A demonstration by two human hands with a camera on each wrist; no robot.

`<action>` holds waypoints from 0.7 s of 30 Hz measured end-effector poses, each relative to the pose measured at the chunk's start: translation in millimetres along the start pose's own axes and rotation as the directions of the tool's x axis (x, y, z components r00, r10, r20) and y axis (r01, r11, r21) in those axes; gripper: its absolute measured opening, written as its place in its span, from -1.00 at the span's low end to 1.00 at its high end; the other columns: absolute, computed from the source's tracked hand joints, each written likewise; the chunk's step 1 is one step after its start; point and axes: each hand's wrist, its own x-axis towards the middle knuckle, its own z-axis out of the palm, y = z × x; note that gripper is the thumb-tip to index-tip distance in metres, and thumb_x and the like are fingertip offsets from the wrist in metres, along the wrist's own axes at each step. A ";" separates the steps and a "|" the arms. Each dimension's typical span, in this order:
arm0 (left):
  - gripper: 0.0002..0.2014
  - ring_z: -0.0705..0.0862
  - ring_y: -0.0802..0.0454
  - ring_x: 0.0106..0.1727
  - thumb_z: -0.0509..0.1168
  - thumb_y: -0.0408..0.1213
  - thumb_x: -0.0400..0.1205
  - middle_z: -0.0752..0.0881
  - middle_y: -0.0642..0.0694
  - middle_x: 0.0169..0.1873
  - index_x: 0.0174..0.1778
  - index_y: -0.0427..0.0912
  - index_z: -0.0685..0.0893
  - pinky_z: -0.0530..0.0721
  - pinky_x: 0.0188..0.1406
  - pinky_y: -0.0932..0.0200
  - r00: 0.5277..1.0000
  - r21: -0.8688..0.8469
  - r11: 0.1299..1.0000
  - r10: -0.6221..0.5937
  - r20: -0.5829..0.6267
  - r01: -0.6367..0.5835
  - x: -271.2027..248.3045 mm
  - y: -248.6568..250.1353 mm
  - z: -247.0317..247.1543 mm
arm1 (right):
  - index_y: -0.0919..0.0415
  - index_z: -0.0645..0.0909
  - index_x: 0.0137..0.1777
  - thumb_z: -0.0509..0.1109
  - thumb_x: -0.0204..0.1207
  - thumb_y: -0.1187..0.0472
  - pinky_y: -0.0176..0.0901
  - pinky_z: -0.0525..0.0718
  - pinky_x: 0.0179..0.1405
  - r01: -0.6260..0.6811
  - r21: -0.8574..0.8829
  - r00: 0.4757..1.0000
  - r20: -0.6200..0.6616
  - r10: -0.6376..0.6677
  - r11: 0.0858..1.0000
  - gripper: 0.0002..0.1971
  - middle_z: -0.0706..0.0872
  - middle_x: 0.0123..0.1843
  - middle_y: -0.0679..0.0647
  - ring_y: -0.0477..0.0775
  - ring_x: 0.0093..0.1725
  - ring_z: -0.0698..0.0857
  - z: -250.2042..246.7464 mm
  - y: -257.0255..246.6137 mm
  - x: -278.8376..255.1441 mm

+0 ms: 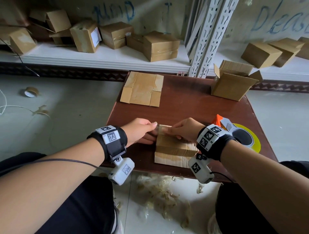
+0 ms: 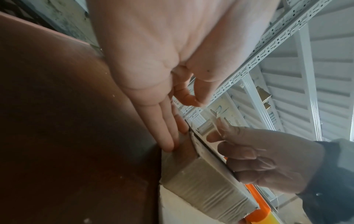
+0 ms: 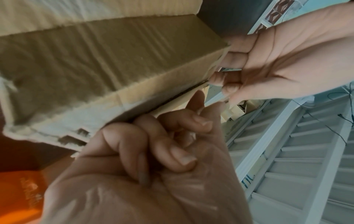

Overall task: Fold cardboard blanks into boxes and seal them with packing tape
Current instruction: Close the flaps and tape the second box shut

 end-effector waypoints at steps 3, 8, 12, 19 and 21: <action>-0.74 0.81 -0.29 0.00 0.24 -0.18 0.85 0.75 -0.39 0.13 0.00 -0.32 0.60 0.85 0.07 -0.14 1.000 -0.064 0.998 -0.001 0.014 0.002 -0.9 -1.8 -0.6 | 0.06 0.63 -0.56 0.52 0.32 -0.54 -0.24 0.42 -0.49 -0.015 -0.042 1.000 -0.002 0.015 0.999 -0.35 0.51 -0.57 -0.04 -0.05 -0.57 0.40 -0.4 -3.5 -3.9; -0.77 0.83 -0.35 0.01 0.22 -0.19 0.86 0.75 -0.38 0.09 0.03 -0.32 0.54 0.84 0.08 -0.26 1.000 -0.164 0.986 -0.027 0.014 0.029 -2.4 -4.2 -3.5 | 0.04 0.74 -0.37 0.53 0.32 -0.54 -0.27 0.46 -0.47 -0.044 -0.019 0.999 0.015 0.044 0.999 -0.41 0.66 -0.56 -0.13 -0.14 -0.57 0.45 -0.6 -6.7 -5.6; -0.79 0.80 -0.41 0.09 0.22 -0.21 0.86 0.71 -0.41 0.11 0.09 -0.32 0.54 0.86 -0.03 -0.33 0.998 -0.212 0.976 -0.055 0.022 0.058 -5.0 -5.6 -2.8 | 0.05 0.71 -0.37 0.54 0.15 -0.63 -0.21 0.54 -0.37 -0.061 -0.032 0.998 0.016 0.061 0.998 -0.33 0.69 -0.45 -0.06 -0.10 -0.50 0.54 0.5 -5.3 -3.3; -0.78 0.81 -0.35 -0.05 0.19 -0.25 0.87 0.69 -0.37 -0.01 0.01 -0.34 0.54 0.84 0.00 -0.33 0.998 -0.254 0.965 -0.066 -0.005 0.062 -4.6 -6.3 -1.1 | 0.07 0.65 -0.41 0.58 0.30 -0.50 -0.34 0.50 -0.56 -0.065 -0.023 0.998 0.022 0.065 0.998 -0.40 0.64 -0.58 -0.11 -0.20 -0.65 0.51 -4.2 -7.9 -7.0; -0.78 0.82 -0.34 -0.07 0.18 -0.25 0.88 0.69 -0.36 -0.03 0.04 -0.35 0.54 0.85 -0.04 -0.35 0.997 -0.274 0.960 -0.071 -0.008 0.066 -4.5 -6.4 -0.6 | 0.08 0.65 -0.41 0.60 0.29 -0.48 -0.35 0.48 -0.60 -0.066 -0.014 0.997 0.028 0.067 0.998 -0.41 0.65 -0.57 -0.10 -0.20 -0.66 0.51 -4.5 -7.4 -7.5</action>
